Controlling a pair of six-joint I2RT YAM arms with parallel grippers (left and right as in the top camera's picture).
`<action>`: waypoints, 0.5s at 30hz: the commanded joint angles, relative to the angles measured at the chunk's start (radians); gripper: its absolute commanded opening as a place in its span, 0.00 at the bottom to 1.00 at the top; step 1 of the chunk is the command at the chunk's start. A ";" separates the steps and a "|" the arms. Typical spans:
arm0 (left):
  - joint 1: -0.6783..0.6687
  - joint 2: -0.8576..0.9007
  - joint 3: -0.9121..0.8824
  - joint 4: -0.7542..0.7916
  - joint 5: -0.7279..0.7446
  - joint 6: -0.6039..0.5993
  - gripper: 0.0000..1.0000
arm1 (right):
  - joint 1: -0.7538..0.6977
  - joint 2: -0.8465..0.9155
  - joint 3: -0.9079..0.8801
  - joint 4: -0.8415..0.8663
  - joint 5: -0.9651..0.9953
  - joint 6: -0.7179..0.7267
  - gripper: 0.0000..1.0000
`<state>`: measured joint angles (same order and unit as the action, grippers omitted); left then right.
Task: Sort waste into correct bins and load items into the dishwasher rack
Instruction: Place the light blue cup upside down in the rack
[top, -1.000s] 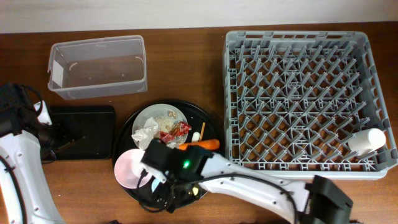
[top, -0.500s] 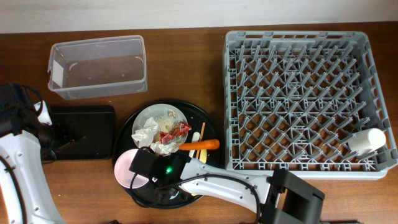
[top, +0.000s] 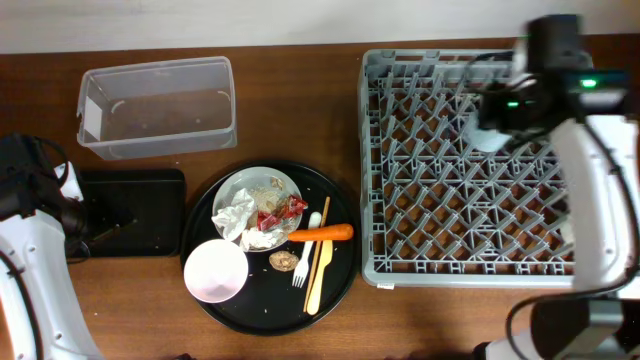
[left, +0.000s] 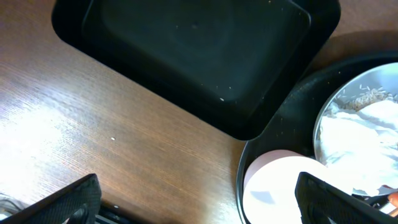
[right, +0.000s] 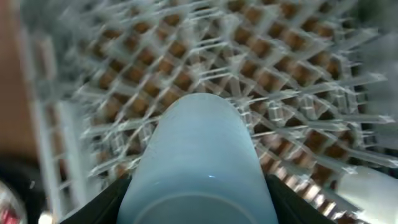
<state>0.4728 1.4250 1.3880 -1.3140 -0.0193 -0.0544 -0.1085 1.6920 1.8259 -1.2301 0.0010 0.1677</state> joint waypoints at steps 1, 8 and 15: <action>0.002 -0.002 0.015 0.000 -0.003 -0.013 0.99 | -0.266 0.053 0.014 0.020 -0.095 -0.054 0.51; 0.002 -0.002 0.015 -0.006 -0.003 -0.013 0.99 | -0.441 0.264 0.013 0.068 -0.129 -0.067 0.50; 0.002 -0.002 0.015 -0.007 -0.003 -0.013 0.99 | -0.442 0.315 -0.045 0.083 -0.121 -0.067 0.75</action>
<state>0.4736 1.4250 1.3880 -1.3209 -0.0193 -0.0570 -0.5491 2.0006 1.8141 -1.1542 -0.1181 0.1047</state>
